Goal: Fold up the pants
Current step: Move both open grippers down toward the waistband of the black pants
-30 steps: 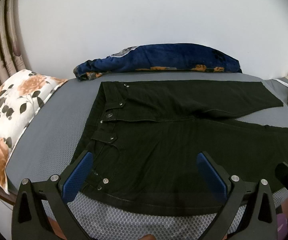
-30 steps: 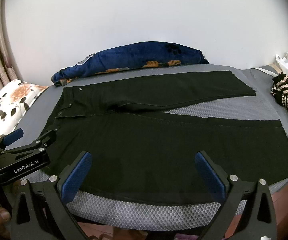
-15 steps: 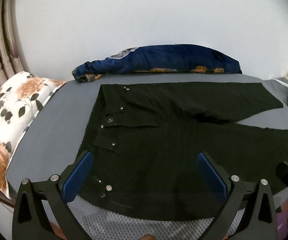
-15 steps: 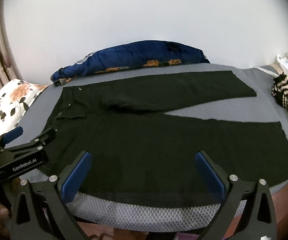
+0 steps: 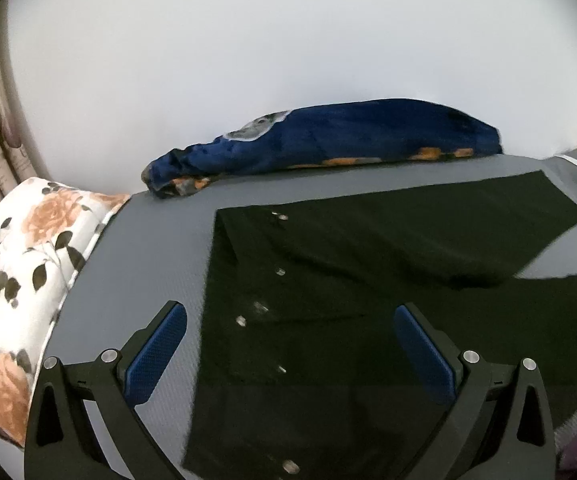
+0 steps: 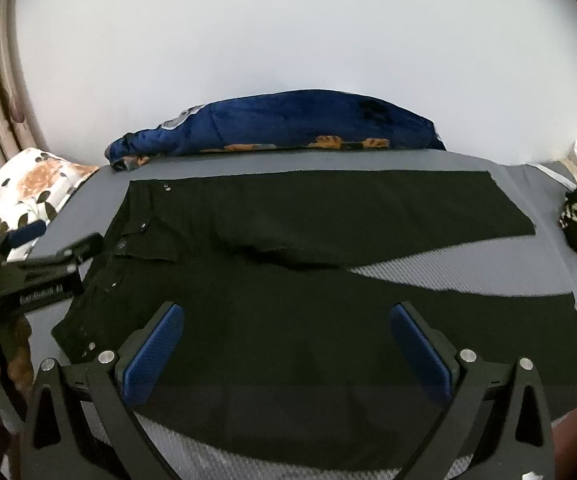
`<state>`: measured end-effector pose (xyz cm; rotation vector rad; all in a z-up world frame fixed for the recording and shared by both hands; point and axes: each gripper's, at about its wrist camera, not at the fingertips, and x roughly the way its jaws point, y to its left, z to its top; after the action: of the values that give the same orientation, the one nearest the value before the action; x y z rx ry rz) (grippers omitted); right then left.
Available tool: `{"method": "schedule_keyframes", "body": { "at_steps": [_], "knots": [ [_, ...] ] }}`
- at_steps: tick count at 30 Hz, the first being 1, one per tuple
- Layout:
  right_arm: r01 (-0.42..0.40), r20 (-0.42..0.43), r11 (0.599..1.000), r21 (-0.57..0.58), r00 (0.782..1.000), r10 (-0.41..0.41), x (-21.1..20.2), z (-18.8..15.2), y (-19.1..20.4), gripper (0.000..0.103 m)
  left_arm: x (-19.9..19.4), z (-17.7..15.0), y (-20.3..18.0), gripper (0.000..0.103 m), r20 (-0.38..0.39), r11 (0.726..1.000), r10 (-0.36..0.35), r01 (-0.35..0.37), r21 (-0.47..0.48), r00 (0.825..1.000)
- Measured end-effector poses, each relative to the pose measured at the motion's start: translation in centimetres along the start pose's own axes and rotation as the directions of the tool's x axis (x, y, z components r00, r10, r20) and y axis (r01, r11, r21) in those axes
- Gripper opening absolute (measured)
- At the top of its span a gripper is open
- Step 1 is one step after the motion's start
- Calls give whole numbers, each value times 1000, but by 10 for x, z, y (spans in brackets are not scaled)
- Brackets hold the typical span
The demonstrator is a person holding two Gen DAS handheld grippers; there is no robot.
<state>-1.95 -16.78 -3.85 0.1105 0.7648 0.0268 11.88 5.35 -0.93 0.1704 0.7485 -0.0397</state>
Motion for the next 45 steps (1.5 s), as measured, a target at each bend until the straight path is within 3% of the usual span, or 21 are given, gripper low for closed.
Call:
{"method": "schedule_keyframes", "body": {
  "at_steps": [5, 11, 15, 17, 18, 21, 31, 34, 38, 40, 42, 45],
  "knots": [
    [-6, -17, 1000, -29, 1000, 6, 17, 12, 12, 103, 36, 18, 28, 103, -15, 1000, 15, -15, -1, 1000],
    [-11, -51, 999, -50, 999, 9, 34, 16, 20, 103, 88, 40, 70, 103, -21, 997, -72, 72, 5, 997],
    [-7, -85, 998, -56, 996, 2, 47, 12, 21, 103, 146, 49, 105, 99, -120, 971, -239, 235, -47, 964],
    [-4, -100, 998, -56, 995, -2, 52, 10, 19, 103, 175, 52, 116, 72, -179, 965, -264, 259, -47, 948],
    [-2, -106, 998, -55, 994, -4, 56, 10, 19, 103, 185, 54, 119, 68, -202, 961, -278, 275, -44, 939],
    [6, -125, 999, -51, 992, -12, 64, 10, 15, 103, 211, 59, 126, 68, -230, 957, -288, 286, -43, 929],
    [13, -175, 999, -44, 984, -20, 83, 6, 13, 103, 276, 74, 131, 69, -290, 899, -435, 427, -94, 852],
    [9, -187, 999, -42, 982, -17, 87, 4, 15, 103, 284, 79, 133, 69, -268, 882, -470, 448, -143, 841],
    [5, -195, 999, -33, 981, -12, 90, 4, 15, 103, 286, 82, 113, 69, -298, 901, -430, 426, -80, 852],
    [5, -194, 999, -32, 981, -11, 90, 4, 14, 103, 284, 84, 107, 65, -298, 885, -461, 458, -86, 836],
    [8, -193, 999, -31, 981, -14, 90, 3, 13, 103, 289, 82, 111, 64, -285, 850, -526, 503, -155, 802],
    [11, -209, 1000, -28, 978, -17, 94, 0, 12, 103, 293, 83, 109, 60, -274, 843, -538, 511, -169, 797]
  ]
}}
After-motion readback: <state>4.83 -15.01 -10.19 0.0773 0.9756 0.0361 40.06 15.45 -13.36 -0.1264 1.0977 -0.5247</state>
